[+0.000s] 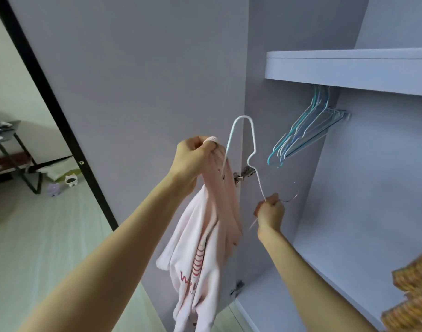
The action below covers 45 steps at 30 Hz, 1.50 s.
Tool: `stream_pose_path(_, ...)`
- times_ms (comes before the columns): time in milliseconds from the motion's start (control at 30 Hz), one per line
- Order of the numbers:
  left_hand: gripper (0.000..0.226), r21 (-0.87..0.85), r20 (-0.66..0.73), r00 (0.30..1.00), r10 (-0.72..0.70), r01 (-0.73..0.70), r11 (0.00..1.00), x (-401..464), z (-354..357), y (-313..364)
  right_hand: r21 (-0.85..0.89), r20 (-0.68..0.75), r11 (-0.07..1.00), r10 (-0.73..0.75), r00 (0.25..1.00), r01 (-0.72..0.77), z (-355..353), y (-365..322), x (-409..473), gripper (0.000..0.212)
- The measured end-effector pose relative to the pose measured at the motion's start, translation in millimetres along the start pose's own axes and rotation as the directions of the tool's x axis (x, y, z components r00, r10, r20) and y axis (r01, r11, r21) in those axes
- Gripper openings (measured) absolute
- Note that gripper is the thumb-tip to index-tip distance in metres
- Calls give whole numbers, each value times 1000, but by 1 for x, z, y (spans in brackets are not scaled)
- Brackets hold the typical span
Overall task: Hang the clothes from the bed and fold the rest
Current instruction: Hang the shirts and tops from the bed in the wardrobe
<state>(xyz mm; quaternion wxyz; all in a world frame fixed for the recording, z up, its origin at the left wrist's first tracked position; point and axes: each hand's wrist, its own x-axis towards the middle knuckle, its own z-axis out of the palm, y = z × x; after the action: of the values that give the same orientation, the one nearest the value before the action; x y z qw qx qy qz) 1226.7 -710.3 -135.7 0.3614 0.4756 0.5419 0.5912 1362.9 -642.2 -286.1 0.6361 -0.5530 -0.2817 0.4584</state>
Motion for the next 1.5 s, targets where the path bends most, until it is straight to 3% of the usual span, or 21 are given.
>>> stream_pose_path(100, 15, 299, -110, 993, 49, -14, 954, -2, -17, -18, 27, -70, 999, -40, 997, 42, -1, -32, 22, 40)
stream_pose_path(167, 13, 375, -110, 993, 47, -2, 927, -3, -18, -25, 82, -64, 997, 4, 998, 1, 10, -51, 21, 40)
stream_pose_path(300, 19, 153, -88, 996, 8, 5, 988, -2, -14, -7, -26, 74, 999, -43, 996, 45, 33, -24, -18, 44)
stream_pose_path(367, 21, 49, -70, 997, 13, -10, 999, 0, -18, 4, -130, 74, 989, -61, 995, 70, 28, 8, -28, 47)
stream_pose_path(467, 20, 229, -142, 982, 127, -92, 969, -1, -28, 6, -216, 26, 965, -146, 989, 149, 11, 15, -19, 43)
stream_pose_path(600, 14, 577, -232, 930, 286, -105, 810, -12, -54, -19, -334, -10, 823, -490, 872, 459, -8, -36, -1, 32)
stream_pose_path(733, 10, 676, -223, 962, 157, 37, 736, -5, -66, -40, -480, 123, 598, -678, 725, 641, -21, -66, 0, 32)
stream_pose_path(833, 10, 734, -234, 968, 93, 113, 670, 0, -64, -45, -532, 161, 509, -724, 671, 677, -28, -74, 10, 32)
stream_pose_path(900, 11, 729, -215, 975, 58, 121, 673, 2, -60, -49, -561, 152, 498, -724, 673, 662, -33, -81, 18, 33)
stream_pose_path(967, 12, 651, -181, 983, 30, 97, 753, 2, -54, -54, -582, 193, 461, -722, 665, 669, -39, -86, 23, 34)
stream_pose_path(1100, 12, 492, -221, 975, 27, 87, 866, 0, -51, -63, -632, 324, 304, -732, 599, 713, -51, -91, 20, 30)
stream_pose_path(1200, 11, 452, -257, 965, 55, 70, 889, 2, -44, -62, -673, 424, 223, -666, 614, 705, -57, -85, 14, 29)
stream_pose_path(1300, 6, 577, -201, 966, 163, -18, 817, 5, -36, -54, -638, 547, 148, -603, 581, 755, -50, -83, 5, 28)
stream_pose_path(1400, 8, 780, -37, 970, 242, -123, 614, 3, -27, -52, -636, 562, 134, -595, 575, 760, -38, -93, -2, 29)
stream_pose_path(1433, 8, 817, 14, 967, 254, -157, 555, 2, -24, -52, -640, 578, 142, -558, 595, 755, -34, -95, -3, 30)
stream_pose_path(1500, 5, 830, 67, 971, 228, -181, 528, 1, -20, -50, -618, 707, 127, -341, 619, 776, -32, -91, -6, 30)
